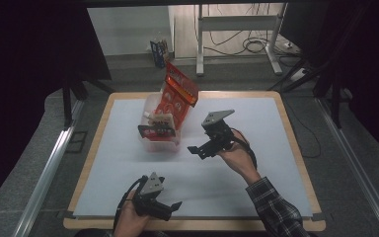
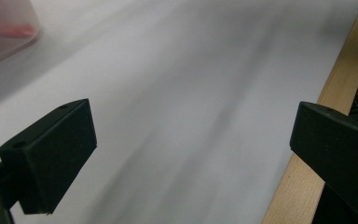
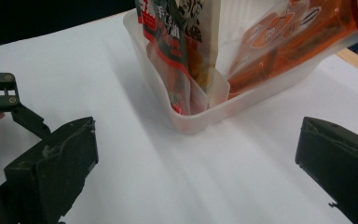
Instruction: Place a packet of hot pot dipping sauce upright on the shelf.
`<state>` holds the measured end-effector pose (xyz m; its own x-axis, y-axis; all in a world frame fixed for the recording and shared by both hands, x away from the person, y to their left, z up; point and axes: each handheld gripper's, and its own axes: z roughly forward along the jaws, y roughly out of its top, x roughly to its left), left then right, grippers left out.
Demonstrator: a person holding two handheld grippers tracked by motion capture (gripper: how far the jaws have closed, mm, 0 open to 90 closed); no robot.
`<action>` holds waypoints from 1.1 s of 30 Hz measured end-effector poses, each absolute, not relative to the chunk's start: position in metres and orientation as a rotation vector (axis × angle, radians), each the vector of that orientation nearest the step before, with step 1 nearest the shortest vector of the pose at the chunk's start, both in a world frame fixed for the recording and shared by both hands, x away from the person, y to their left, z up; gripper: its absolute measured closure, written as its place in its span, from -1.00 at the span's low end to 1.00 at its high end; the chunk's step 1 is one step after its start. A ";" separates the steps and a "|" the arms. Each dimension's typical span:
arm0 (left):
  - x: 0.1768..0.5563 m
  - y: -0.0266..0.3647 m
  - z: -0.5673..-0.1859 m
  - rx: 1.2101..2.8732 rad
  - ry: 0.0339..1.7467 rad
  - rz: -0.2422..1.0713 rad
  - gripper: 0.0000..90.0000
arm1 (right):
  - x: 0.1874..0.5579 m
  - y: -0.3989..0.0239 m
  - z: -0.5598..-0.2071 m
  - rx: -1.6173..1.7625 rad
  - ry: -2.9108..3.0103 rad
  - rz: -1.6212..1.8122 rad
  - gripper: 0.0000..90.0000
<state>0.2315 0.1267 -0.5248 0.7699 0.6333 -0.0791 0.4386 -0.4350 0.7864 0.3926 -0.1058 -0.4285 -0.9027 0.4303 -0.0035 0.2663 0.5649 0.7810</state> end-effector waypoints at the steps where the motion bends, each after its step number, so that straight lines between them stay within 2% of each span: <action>1: 0.232 0.127 -0.525 2.098 0.798 0.286 -0.99 | 0.391 -0.108 -0.430 0.588 2.600 1.259 -1.00; 15: 0.231 0.127 -0.525 2.104 0.794 0.291 -0.99 | 0.377 -0.124 -0.451 0.632 2.587 1.280 -1.00; 33: 0.231 0.128 -0.524 2.113 0.791 0.300 -0.99 | 0.357 -0.148 -0.456 0.680 2.534 1.265 -1.00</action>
<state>0.2311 0.1280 -0.5240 0.7721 0.6324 -0.0628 0.4313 -0.4489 0.7826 0.3572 -0.1484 -0.4558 -0.8662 0.4996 0.0024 0.3022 0.5200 0.7989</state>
